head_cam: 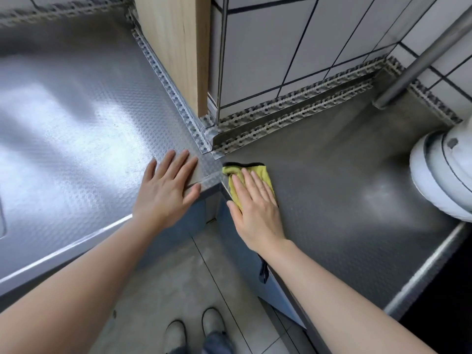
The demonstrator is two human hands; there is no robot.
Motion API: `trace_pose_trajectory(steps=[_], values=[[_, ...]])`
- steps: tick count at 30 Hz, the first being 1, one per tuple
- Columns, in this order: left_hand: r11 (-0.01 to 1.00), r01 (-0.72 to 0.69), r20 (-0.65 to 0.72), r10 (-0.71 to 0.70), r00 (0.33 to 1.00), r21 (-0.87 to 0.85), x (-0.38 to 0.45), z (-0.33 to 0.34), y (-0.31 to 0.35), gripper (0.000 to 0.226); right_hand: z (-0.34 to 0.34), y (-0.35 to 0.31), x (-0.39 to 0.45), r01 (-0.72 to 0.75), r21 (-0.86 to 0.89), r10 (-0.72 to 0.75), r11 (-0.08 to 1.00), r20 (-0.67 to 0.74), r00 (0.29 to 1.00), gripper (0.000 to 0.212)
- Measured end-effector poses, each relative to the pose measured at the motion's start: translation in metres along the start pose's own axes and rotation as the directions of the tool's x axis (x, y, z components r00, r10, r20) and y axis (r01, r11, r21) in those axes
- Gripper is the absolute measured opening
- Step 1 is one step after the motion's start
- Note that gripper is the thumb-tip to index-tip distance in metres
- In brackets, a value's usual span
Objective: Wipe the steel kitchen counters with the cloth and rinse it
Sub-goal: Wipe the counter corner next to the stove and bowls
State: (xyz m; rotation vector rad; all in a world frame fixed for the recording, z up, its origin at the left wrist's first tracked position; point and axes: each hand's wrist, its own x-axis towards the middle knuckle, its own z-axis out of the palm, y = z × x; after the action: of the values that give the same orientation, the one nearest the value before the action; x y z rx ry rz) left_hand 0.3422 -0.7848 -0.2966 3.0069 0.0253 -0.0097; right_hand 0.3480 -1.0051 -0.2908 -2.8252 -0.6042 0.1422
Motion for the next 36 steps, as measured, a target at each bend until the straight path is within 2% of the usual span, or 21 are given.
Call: trace_pose_trajectory(steps=[3, 5, 7, 10, 12, 14, 16, 17, 20, 24, 26, 28, 31, 34, 36], values=[[1.000, 0.006, -0.015, -0.006, 1.000, -0.020, 0.000, 0.001, -0.001, 0.067, 0.002, -0.009, 0.031, -0.146, -0.050, 0.145, 0.988, -0.029, 0.989, 0.065], [0.999, 0.008, -0.031, -0.009, 0.999, -0.038, 0.000, 0.002, 0.000, 0.065, 0.004, -0.018, 0.046, -0.166, -0.058, 0.163, 0.985, -0.054, 0.985, 0.062], [0.998, 0.009, -0.053, -0.012, 0.999, -0.067, 0.001, 0.002, -0.002, 0.063, 0.007, -0.023, 0.047, -0.067, -0.064, 0.064, 0.996, -0.046, 0.997, 0.058], [0.991, 0.007, -0.061, -0.016, 0.998, -0.137, 0.000, -0.001, -0.004, 0.061, 0.000, -0.008, 0.037, 0.155, -0.058, -0.152, 0.986, 0.048, 0.987, 0.057], [0.986, 0.007, -0.047, -0.015, 0.999, -0.169, -0.004, -0.003, -0.004, 0.060, -0.004, 0.009, 0.024, 0.156, -0.063, -0.152, 0.986, 0.073, 0.986, 0.058], [0.987, 0.006, -0.038, -0.012, 0.999, -0.160, -0.014, -0.007, -0.005, 0.058, -0.009, 0.029, -0.003, -0.074, -0.073, 0.075, 0.995, 0.006, 0.997, 0.060], [0.991, 0.019, -0.021, -0.022, 1.000, -0.135, -0.028, -0.007, -0.010, 0.056, -0.014, 0.052, -0.035, -0.390, -0.059, 0.381, 0.919, -0.115, 0.917, 0.063], [0.991, 0.036, -0.008, -0.037, 0.999, -0.127, -0.035, -0.008, -0.014, 0.054, -0.017, 0.061, -0.047, -0.485, -0.044, 0.475, 0.873, -0.144, 0.868, 0.062], [0.985, 0.133, 0.048, -0.129, 0.990, -0.109, -0.052, -0.009, -0.024, 0.056, -0.022, 0.069, -0.053, -0.568, 0.004, 0.564, 0.823, -0.131, 0.816, 0.055], [0.950, 0.306, 0.069, -0.302, 0.951, -0.063, -0.067, -0.013, -0.034, 0.060, -0.020, 0.047, -0.029, -0.621, 0.066, 0.623, 0.781, -0.148, 0.768, 0.055], [0.936, 0.352, 0.059, -0.350, 0.935, -0.024, -0.073, -0.013, -0.035, 0.060, -0.016, 0.035, -0.016, -0.565, 0.056, 0.567, 0.823, -0.148, 0.811, 0.057], [0.935, 0.355, 0.053, -0.355, 0.933, -0.001, -0.075, -0.014, -0.030, 0.062, -0.012, 0.022, -0.002, -0.448, 0.041, 0.449, 0.893, -0.145, 0.882, 0.057], [0.936, 0.353, 0.067, -0.352, 0.934, -0.002, -0.074, -0.014, -0.027, 0.062, -0.005, -0.002, 0.020, -0.272, 0.069, 0.279, 0.960, -0.141, 0.950, 0.056], [0.934, 0.356, 0.066, -0.354, 0.933, -0.020, -0.077, -0.014, -0.032, 0.062, 0.002, -0.026, 0.034, 0.024, 0.084, -0.016, 0.996, -0.092, 0.996, 0.054], [0.941, 0.333, 0.050, -0.331, 0.942, -0.053, -0.079, -0.016, -0.037, 0.060, 0.004, -0.037, 0.040, 0.196, 0.090, -0.191, 0.977, -0.055, 0.980, 0.052]])
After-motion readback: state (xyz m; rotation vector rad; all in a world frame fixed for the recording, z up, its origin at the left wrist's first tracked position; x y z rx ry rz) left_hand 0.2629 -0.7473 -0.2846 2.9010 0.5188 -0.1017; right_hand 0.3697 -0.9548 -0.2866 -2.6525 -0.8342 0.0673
